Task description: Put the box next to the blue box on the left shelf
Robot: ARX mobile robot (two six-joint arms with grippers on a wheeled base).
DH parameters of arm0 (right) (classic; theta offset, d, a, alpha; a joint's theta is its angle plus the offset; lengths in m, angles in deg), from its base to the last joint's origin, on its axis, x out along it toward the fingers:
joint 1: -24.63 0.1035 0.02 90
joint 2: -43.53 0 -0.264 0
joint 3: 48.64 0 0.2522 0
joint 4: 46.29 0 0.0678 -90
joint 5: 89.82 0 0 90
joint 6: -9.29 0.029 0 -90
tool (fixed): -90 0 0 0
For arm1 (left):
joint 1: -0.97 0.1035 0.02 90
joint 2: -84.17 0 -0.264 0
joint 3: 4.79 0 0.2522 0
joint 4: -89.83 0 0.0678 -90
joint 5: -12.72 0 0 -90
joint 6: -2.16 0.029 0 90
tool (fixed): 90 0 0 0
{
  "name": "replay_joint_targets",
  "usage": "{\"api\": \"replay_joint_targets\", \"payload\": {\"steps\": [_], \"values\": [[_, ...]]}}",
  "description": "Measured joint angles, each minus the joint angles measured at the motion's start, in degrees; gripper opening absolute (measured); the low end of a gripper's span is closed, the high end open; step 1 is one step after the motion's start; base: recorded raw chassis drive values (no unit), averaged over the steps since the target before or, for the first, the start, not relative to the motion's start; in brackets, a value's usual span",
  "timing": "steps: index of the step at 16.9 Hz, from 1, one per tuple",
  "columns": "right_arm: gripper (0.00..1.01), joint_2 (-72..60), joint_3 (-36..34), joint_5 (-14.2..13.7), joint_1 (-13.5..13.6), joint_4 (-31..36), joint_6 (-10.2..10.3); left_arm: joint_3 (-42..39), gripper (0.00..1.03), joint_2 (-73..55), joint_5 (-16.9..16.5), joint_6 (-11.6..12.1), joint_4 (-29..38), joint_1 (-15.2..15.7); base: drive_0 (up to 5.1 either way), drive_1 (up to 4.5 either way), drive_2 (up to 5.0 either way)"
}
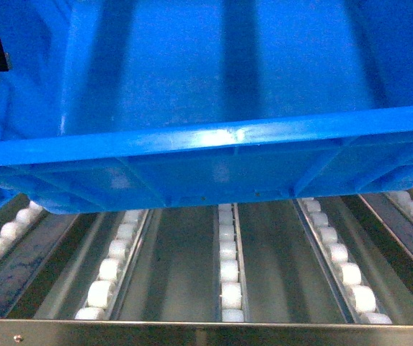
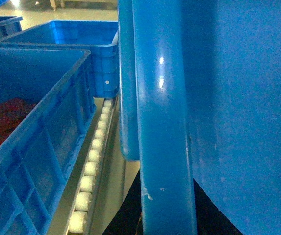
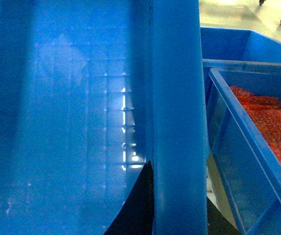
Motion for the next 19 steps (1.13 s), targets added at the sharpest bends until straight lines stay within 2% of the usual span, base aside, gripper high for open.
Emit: {"api": "replay_joint_targets", "payload": {"steps": [19], "values": [[0.08,0.0,0.0,0.0,0.0,0.0,0.0,0.0,0.06,0.0,0.0,0.0,0.0,0.0,0.0,0.0,0.0]]}}
